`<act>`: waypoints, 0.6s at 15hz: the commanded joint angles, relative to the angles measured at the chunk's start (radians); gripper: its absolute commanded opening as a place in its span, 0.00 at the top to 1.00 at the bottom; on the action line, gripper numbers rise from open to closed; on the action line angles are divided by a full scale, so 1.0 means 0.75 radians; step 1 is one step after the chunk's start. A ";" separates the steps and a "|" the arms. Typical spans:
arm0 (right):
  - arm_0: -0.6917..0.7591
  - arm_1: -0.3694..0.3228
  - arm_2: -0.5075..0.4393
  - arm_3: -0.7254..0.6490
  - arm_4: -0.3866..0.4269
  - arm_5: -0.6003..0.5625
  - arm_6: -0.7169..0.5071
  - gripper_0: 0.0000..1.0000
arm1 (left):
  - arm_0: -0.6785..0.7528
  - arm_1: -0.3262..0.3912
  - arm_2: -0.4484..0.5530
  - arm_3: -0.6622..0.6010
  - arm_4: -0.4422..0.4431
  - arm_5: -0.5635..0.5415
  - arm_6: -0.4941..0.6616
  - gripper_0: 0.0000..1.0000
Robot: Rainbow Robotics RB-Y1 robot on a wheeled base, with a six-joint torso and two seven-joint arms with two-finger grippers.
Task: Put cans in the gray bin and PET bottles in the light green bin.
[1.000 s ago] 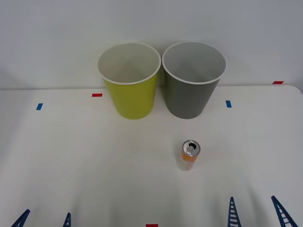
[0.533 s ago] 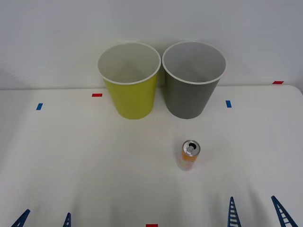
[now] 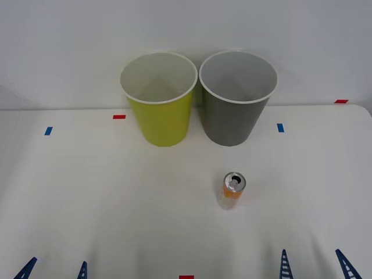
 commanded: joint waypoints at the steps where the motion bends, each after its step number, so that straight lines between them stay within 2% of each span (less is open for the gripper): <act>1: 0.001 -0.064 0.053 0.003 -0.003 -0.067 0.003 0.00 | 0.000 0.000 0.000 0.000 0.000 0.000 0.000 0.00; 5: -0.070 -0.132 0.178 0.003 0.003 -0.097 0.005 0.00 | 0.000 0.000 0.000 0.000 0.000 0.000 0.000 0.00; 9: -0.215 -0.079 0.190 0.124 0.030 -0.095 0.005 0.00 | 0.000 0.000 0.000 0.000 0.000 0.000 0.000 0.00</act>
